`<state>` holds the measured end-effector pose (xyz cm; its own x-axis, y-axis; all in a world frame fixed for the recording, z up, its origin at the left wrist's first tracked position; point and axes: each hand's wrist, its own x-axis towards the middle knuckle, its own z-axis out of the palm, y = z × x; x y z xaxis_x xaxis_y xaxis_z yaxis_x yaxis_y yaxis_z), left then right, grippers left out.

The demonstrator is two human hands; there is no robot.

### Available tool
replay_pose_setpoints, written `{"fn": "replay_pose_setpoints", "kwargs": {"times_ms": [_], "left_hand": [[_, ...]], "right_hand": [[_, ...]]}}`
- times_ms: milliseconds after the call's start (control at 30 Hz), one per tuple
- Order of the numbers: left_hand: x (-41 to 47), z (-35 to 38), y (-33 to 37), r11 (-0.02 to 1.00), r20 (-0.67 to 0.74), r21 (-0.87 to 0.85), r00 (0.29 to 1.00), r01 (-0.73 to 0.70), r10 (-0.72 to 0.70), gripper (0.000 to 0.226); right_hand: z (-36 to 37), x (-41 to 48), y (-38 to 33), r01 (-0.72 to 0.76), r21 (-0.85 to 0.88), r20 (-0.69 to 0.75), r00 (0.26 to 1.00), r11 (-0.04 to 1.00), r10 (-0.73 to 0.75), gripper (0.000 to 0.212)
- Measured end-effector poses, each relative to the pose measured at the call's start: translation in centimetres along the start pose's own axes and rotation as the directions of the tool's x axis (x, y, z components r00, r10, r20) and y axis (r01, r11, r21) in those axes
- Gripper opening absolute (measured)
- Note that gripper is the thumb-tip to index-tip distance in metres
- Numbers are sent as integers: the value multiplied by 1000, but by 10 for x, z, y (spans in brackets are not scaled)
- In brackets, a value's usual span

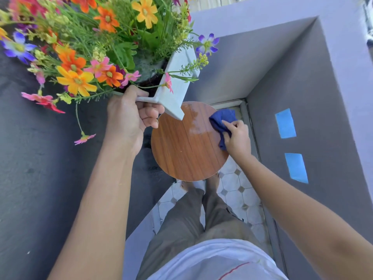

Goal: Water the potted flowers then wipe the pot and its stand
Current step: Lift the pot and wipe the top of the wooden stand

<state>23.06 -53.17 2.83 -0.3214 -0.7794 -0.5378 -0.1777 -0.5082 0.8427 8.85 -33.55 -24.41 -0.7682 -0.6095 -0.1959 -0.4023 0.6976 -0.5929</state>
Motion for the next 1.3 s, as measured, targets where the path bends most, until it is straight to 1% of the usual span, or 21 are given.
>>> {"fn": "replay_pose_setpoints", "kwargs": {"times_ms": [133, 200, 233, 300, 367, 433, 500, 567, 633, 700, 767, 833, 900, 967, 1000, 1067, 1133, 1200, 1300], "left_hand": [[-1, 5, -2, 1000, 5, 13, 1000, -10, 10, 31], [-3, 7, -5, 1000, 7, 25, 1000, 5, -5, 29], [-3, 7, -6, 1000, 8, 29, 1000, 11, -11, 28], [-5, 8, -12, 999, 6, 36, 1000, 19, -19, 27], [-8, 7, -19, 999, -7, 42, 999, 32, -31, 25], [-12, 8, -29, 998, -25, 37, 998, 50, -49, 23], [-18, 8, -41, 997, -48, 30, 997, 70, -68, 24], [-25, 10, -52, 995, -61, 26, 994, 92, -90, 28], [-33, 11, -64, 993, -72, 18, 990, 121, -119, 29], [-41, 13, -75, 989, -77, 0, 986, 149, -148, 29], [-47, 15, -88, 987, -94, -20, 983, 158, -160, 29], [-56, 18, -102, 987, -104, -38, 981, 159, -162, 26], [-61, 20, -117, 984, -103, -45, 979, 174, -178, 20], [-63, 20, -130, 977, -81, -63, 975, 203, -208, 17], [-62, 20, -135, 974, -67, -74, 973, 214, -219, 17], [-61, 18, -147, 968, -45, -55, 968, 245, -248, 18], [-63, 17, -158, 960, -57, -33, 958, 279, -281, 19], [-72, 18, -167, 950, -56, -57, 949, 306, -310, 20], [-79, 21, -183, 935, -9, -50, 936, 350, -351, 28]], "right_hand": [[24, 18, -43, -28, -40, -106, 994, 999, 24, 40], [35, 7, -54, -18, -63, -114, 993, 998, 10, 44], [38, -1, -57, 13, -74, -101, 995, 997, -21, 45], [46, -21, -57, 140, -81, -22, 990, 987, -142, 47], [52, -47, -55, 286, -64, 86, 956, 956, -280, 48], [53, -73, -49, 354, -33, 176, 923, 935, -343, 45], [49, -91, -38, 368, -2, 220, 907, 930, -359, 42], [43, -100, -26, 345, -1, 250, 909, 939, -333, 42], [38, -106, -15, 267, -22, 239, 937, 963, -254, 40], [33, -110, -4, 168, -8, 206, 965, 986, -163, 35], [26, -108, -1, 72, 58, 205, 975, 996, -83, 32], [16, -108, -3, -78, 161, 241, 970, 984, 37, 32], [8, -103, -4, -258, 313, 265, 948, 914, 176, 32], [-2, -104, -7, -397, 497, 264, 916, 772, 302, 32], [-8, -105, -8, -438, 576, 259, 899, 690, 354, 28], [-24, -116, -9, -459, 709, 260, 876, 535, 407, 21], [-42, -131, -13, -454, 790, 268, 860, 412, 434, 23], [-62, -150, -18, -431, 837, 265, 858, 337, 440, 23], [-85, -177, -27, -396, 878, 241, 852, 270, 466, 22]]}}
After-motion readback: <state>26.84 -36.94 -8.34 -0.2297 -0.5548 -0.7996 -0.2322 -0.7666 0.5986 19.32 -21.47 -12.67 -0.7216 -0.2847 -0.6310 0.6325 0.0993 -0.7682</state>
